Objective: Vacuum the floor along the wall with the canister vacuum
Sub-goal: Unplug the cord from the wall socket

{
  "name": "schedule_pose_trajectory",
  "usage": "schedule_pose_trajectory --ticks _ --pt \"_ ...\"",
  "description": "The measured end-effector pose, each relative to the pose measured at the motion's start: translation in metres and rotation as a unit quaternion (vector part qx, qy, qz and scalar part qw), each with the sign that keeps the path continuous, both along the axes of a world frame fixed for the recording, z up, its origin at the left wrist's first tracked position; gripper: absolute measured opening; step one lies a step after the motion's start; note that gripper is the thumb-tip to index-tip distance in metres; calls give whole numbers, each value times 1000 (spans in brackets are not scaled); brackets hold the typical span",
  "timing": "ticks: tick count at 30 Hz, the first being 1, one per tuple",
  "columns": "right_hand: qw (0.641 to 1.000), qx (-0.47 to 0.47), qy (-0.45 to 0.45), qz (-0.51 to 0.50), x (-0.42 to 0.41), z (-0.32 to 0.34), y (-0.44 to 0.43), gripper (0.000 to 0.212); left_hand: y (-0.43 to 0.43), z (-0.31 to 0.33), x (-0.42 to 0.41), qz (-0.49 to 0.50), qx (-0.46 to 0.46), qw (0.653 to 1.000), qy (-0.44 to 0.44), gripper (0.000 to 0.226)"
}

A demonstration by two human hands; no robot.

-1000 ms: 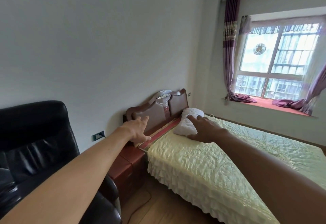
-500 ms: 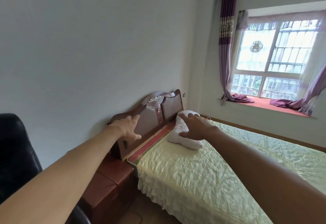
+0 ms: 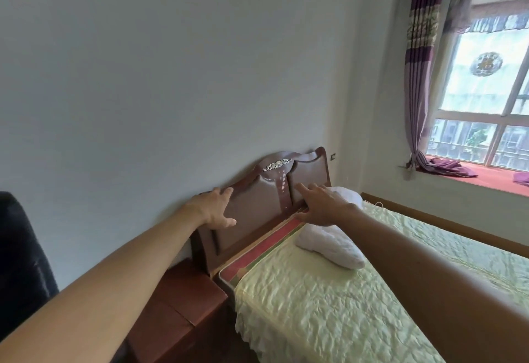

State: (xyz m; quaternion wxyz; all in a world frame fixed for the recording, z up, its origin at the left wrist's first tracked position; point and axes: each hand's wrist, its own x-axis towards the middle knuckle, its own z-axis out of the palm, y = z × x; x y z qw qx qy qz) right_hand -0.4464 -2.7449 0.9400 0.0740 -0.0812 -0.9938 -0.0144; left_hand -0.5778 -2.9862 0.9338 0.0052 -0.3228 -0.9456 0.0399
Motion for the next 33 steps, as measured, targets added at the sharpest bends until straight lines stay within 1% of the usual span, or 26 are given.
schedule_pose_trajectory --ticks 4,6,8,13,21,27,33 --pt "997 -40 -16 57 -60 -3 37 86 21 3 -35 21 12 1000 -14 92" --pt "996 -44 -14 82 -88 -5 53 88 25 1 -52 38 15 999 -20 90" --pt "993 -47 -11 104 -115 -7 65 86 22 -1 -69 61 10 998 -21 90" --pt "987 -55 -33 147 -178 -27 72 84 3 -11 -103 117 2 992 -39 90" --pt "975 -63 -59 203 -277 -50 36 84 -45 -32 -161 186 -4 981 -51 91" --pt "966 -59 -82 237 -356 -64 -5 82 -95 -50 -224 217 16 974 -59 91" --pt "953 -76 -111 273 -436 -93 -56 84 -148 -87 -282 244 31 966 -82 91"
